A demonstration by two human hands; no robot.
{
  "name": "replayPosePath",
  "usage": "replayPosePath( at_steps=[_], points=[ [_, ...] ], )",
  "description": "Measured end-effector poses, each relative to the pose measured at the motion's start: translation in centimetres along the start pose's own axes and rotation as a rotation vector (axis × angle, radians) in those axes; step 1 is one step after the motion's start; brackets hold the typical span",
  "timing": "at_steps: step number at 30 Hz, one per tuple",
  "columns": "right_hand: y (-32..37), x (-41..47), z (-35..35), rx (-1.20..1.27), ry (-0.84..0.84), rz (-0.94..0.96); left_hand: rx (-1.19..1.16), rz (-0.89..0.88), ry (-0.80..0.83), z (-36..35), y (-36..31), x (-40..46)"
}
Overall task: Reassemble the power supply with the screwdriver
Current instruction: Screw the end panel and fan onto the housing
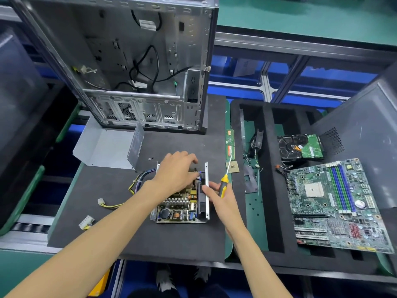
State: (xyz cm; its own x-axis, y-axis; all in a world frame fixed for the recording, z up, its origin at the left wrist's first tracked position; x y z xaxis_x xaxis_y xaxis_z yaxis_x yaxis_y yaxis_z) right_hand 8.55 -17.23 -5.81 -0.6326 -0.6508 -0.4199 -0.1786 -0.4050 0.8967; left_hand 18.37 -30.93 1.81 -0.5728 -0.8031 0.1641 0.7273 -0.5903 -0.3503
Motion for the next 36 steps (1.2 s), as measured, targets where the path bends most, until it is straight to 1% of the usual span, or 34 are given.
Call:
replayPosePath(
  at_steps=[2,4,7,10,11,13,15,17,20,23,27,29,32,34,36],
  points=[
    [-0.2,0.3,0.0,0.006,-0.017,-0.008,-0.032,0.008,-0.067,2.0,1.3,-0.7],
    [-0.3,0.6,0.0,0.014,-0.051,-0.003,-0.076,0.059,-0.147,4.2,3.5,-2.0],
    [0.3,0.9,-0.4,0.036,-0.114,0.044,-0.164,0.206,-0.252,6.3,7.1,-4.9],
    [0.5,1.2,-1.1,0.093,-0.175,0.053,-0.349,0.477,-0.2,5.1,10.4,-8.3],
    [0.6,1.2,-1.3,0.104,-0.193,0.06,-0.403,0.542,-0.178,4.4,11.2,-9.2],
    [0.7,1.3,-1.6,0.113,-0.222,0.084,-0.459,0.614,-0.192,3.5,12.4,-10.4],
    [1.0,1.3,-1.7,0.122,-0.237,0.104,-0.461,0.658,-0.234,3.1,13.6,-11.0],
    [1.2,1.3,-1.7,0.123,-0.236,0.116,-0.47,0.667,-0.225,2.6,14.4,-11.2],
    [1.7,1.3,-1.9,0.13,-0.23,0.133,-0.545,0.646,-0.173,1.6,14.3,-10.6],
    [2.0,1.2,-2.0,0.133,-0.229,0.161,-0.58,0.617,-0.169,1.1,13.9,-9.5],
    [1.9,1.2,-2.1,0.125,-0.227,0.167,-0.651,0.681,-0.205,-0.1,14.7,-9.5],
    [1.9,1.3,-2.2,0.111,-0.221,0.17,-0.648,0.687,-0.219,-0.5,14.8,-9.8],
    [1.9,1.2,-2.2,0.107,-0.225,0.17,-0.602,0.651,-0.232,-0.2,14.3,-10.0],
    [1.9,1.2,-2.2,0.109,-0.24,0.162,-0.511,0.588,-0.211,0.1,13.6,-10.3],
    [1.8,1.2,-2.2,0.109,-0.246,0.154,-0.492,0.559,-0.176,0.2,12.5,-10.5]
  ],
)
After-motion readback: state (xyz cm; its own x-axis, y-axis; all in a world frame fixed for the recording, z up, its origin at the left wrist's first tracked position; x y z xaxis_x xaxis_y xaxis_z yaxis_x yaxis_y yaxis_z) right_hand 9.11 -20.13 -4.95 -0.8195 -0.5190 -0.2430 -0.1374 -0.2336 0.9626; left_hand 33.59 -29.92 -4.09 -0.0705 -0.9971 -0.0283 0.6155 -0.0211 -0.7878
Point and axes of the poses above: each hand's wrist, its own x-axis towards the middle knuckle, its own z-axis out of the back of the hand, y = z × x, the point moved 9 cm from there along x, towards the middle knuckle, and after that the axes turned 15 degrees about -y, right-handed, at the moved point
